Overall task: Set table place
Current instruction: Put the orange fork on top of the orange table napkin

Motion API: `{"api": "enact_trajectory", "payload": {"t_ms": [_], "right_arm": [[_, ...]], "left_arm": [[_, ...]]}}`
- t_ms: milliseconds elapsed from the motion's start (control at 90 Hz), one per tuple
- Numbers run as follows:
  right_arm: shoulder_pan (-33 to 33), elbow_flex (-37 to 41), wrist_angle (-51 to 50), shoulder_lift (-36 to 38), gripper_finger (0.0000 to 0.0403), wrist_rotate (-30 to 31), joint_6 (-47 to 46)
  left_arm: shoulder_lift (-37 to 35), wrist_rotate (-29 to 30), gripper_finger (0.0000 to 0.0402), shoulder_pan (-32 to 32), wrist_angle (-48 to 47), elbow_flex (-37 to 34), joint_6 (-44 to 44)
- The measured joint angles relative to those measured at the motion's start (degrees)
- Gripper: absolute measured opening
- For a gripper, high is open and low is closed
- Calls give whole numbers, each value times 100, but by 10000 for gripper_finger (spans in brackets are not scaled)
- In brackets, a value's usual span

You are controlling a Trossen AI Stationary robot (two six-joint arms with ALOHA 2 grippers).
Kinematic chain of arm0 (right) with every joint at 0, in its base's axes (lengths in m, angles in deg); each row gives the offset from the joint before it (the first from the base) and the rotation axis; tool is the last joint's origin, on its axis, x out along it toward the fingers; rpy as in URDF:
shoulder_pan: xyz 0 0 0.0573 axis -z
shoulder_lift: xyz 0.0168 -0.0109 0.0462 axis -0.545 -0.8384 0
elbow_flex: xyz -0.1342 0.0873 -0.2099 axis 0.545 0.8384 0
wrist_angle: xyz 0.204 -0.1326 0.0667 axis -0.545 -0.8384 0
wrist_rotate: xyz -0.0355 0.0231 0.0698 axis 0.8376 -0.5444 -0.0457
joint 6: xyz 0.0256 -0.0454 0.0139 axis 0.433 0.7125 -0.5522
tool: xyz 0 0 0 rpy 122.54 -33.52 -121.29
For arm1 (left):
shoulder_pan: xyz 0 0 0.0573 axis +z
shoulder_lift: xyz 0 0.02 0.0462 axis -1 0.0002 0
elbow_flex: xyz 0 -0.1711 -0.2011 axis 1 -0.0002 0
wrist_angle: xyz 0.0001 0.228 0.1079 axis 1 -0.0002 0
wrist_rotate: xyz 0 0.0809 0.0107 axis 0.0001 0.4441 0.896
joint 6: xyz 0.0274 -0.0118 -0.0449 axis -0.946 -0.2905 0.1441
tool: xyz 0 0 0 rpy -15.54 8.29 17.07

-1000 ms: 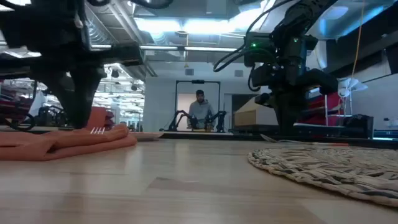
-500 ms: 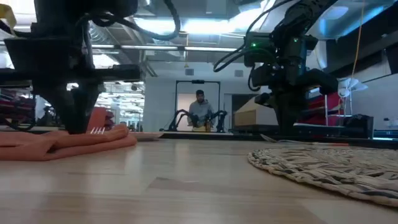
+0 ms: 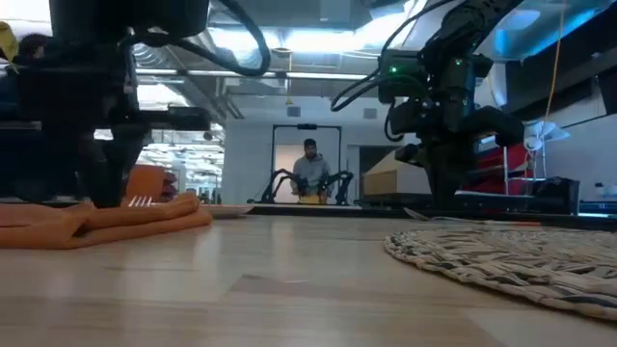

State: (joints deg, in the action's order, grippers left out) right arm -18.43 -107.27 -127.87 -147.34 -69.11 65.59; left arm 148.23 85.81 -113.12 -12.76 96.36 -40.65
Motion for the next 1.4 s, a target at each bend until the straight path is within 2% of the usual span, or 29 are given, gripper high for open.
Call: {"api": "enact_trajectory", "payload": {"t_ms": [444,578,756,1067,1244,1400], "right_arm": [[0,0,-2,0,5,0,0],[0,0,-2,0,5,0,0],[0,0,-2,0,5,0,0],[0,0,-4,0,5,-2,0],[0,0,-18,0,5,-2,0],[0,0,-102,0,5,-2,-1]], "left_arm": [[-7,62,0,-145,42,2,75],[-9,-217,0,-254,61,2,294],[-11,-236,0,-317,5,4,444],[-11,61,0,-313,-44,27,681],[-85,240,0,-269,-59,288,1195],[-474,255,0,12,-483,312,2262]]}}
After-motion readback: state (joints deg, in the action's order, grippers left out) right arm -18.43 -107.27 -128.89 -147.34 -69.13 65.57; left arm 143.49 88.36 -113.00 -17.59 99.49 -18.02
